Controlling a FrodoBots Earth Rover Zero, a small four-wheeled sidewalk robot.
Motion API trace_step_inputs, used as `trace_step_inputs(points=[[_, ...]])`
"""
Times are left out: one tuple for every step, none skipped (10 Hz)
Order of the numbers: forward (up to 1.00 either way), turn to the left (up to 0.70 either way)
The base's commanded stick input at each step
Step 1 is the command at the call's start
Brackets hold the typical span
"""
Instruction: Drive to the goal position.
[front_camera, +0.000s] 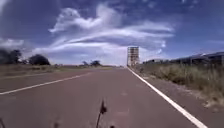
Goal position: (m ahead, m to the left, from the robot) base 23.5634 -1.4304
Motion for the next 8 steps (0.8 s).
trace_step_inputs(points=[[1.0,-0.29],[1.0,-0.29],[1.0,-0.29],[1.0,-0.29],[1.0,-0.29],[1.0,-0.29],[1.0,0.0],[1.0,0.0]])
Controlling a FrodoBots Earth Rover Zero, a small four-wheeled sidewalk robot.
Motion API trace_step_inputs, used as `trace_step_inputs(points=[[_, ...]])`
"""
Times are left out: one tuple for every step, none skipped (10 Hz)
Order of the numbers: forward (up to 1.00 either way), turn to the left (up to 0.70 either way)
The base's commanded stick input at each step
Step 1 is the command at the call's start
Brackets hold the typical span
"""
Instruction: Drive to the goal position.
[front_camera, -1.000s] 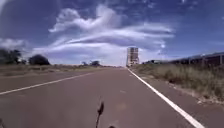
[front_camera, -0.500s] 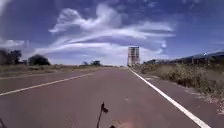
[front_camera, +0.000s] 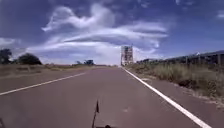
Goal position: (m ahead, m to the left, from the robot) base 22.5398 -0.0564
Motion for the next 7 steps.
trace_step_inputs(points=[[1.0,0.0],[1.0,0.0],[1.0,0.0],[1.0,0.0],[1.0,0.0],[1.0,0.0],[1.0,0.0]])
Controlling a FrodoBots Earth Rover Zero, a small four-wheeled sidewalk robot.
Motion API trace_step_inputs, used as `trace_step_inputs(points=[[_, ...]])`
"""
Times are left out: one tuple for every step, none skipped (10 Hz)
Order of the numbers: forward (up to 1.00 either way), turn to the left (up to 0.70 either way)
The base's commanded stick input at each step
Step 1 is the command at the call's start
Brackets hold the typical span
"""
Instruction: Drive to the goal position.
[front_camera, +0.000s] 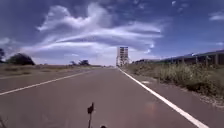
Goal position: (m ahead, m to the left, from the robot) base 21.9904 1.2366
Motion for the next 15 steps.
trace_step_inputs(points=[[1.0,0.0],[1.0,0.0],[1.0,0.0],[1.0,0.0],[1.0,0.0],[1.0,0.0],[1.0,0.0],[1.0,0.0],[1.0,0.0],[1.0,0.0],[1.0,0.0],[1.0,0.0],[1.0,0.0],[1.0,0.0],[1.0,0.0]])
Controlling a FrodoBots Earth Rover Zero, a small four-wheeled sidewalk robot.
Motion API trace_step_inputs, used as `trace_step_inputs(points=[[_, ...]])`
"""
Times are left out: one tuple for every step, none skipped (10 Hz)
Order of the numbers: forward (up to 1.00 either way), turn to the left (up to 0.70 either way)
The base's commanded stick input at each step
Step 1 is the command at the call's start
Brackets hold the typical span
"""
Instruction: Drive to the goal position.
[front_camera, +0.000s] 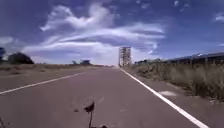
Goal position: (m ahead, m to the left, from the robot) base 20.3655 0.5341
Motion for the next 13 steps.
trace_step_inputs(points=[[1.0,0.0],[1.0,0.0],[1.0,0.0],[1.0,0.0],[1.0,0.0],[1.0,0.0],[1.0,0.0],[1.0,0.0],[1.0,0.0],[1.0,0.0],[1.0,0.0],[1.0,0.0],[1.0,0.0]])
